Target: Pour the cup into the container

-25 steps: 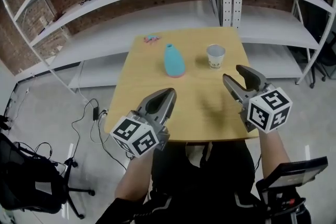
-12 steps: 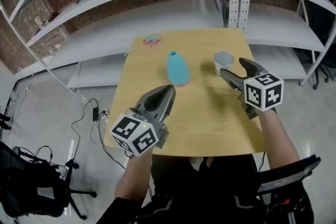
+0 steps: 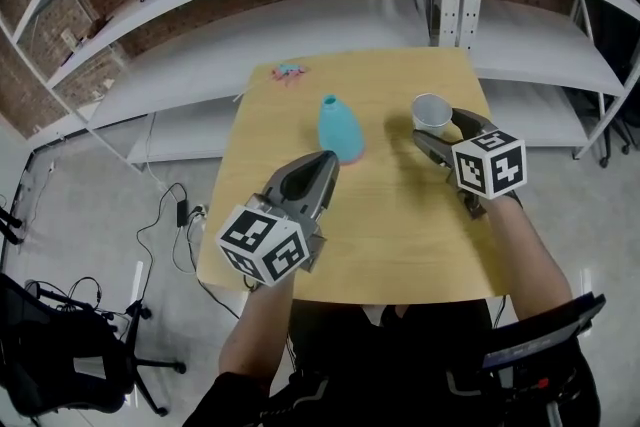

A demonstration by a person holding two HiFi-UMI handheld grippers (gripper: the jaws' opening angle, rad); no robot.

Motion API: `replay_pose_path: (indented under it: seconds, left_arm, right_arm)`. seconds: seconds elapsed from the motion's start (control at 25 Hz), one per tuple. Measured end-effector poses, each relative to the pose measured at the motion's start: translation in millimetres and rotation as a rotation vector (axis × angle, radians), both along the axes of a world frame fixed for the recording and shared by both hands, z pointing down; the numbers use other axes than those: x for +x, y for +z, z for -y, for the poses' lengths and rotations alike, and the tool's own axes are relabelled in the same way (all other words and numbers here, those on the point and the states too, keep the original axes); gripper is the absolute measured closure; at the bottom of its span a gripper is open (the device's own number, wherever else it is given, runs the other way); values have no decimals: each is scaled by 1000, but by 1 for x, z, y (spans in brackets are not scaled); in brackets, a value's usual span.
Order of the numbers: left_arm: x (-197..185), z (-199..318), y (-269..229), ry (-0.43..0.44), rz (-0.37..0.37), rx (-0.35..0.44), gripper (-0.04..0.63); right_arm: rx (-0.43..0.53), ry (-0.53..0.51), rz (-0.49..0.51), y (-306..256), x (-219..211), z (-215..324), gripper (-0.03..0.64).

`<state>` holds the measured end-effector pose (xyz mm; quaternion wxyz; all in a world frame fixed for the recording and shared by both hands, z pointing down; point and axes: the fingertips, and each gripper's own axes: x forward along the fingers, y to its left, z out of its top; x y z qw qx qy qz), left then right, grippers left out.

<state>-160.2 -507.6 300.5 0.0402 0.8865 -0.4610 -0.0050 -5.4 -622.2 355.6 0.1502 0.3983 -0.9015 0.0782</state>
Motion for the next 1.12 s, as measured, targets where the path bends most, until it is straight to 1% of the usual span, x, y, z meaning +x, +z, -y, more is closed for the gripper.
replay_pose_path:
  seconds: [0.16, 0.36, 0.76, 1.12]
  left_arm:
    - [0, 2, 2, 10, 2, -7, 597]
    - [-5, 4, 4, 2, -8, -10, 597]
    - [-11, 6, 5, -5, -26, -8, 597]
    - [-12, 5, 4, -2, -31, -8, 597]
  right_arm:
    - [-15, -1, -15, 7, -5, 6, 279]
    - [-11, -2, -13, 7, -9, 14, 279]
    - [7, 13, 15, 5, -9, 15, 293]
    - [-6, 15, 20, 3, -6, 15, 299]
